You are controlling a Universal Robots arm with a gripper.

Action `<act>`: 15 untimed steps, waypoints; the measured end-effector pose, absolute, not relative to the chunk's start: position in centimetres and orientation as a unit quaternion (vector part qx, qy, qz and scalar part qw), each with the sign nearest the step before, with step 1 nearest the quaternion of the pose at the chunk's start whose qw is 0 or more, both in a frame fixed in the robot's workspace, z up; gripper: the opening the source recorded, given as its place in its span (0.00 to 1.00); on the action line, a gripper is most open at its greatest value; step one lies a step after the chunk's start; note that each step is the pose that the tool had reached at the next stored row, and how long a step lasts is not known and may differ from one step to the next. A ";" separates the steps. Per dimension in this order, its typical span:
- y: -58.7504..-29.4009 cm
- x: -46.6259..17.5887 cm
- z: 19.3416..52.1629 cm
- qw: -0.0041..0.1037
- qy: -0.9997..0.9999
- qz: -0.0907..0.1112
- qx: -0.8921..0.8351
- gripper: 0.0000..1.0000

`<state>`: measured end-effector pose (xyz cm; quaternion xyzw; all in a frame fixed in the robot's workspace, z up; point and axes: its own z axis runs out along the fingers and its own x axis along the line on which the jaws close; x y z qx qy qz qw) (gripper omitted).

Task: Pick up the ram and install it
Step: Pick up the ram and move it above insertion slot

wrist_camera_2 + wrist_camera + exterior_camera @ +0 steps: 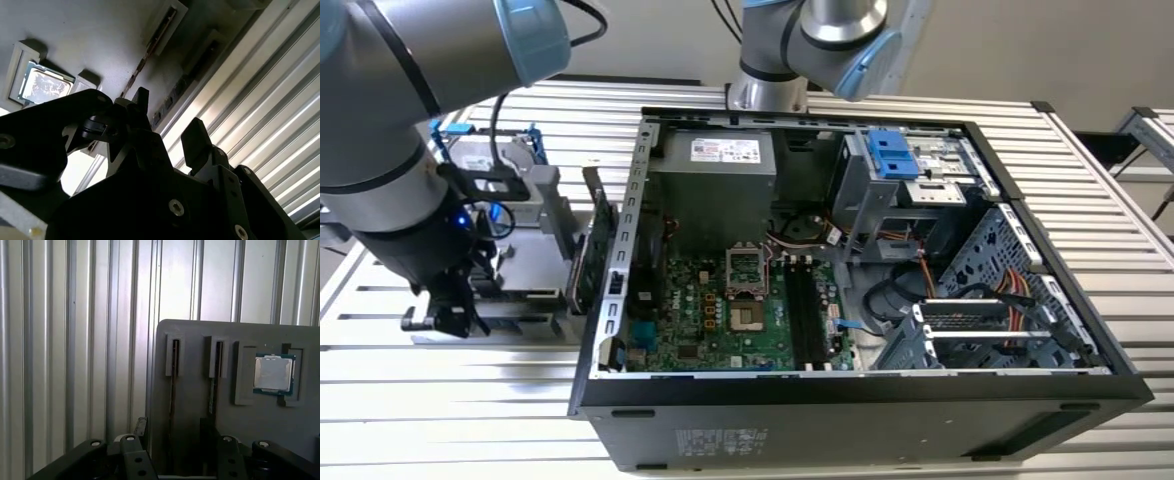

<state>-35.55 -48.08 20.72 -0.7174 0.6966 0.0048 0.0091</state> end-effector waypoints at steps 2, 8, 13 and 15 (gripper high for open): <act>-48.1 -35.6 20.6 0.010 0.697 0.004 -0.717 1.00; -48.1 -35.7 19.9 0.011 0.697 0.003 -0.717 1.00; -48.1 -35.7 19.6 0.011 0.697 0.003 -0.717 1.00; -48.1 -35.7 19.5 0.011 0.697 0.003 -0.717 1.00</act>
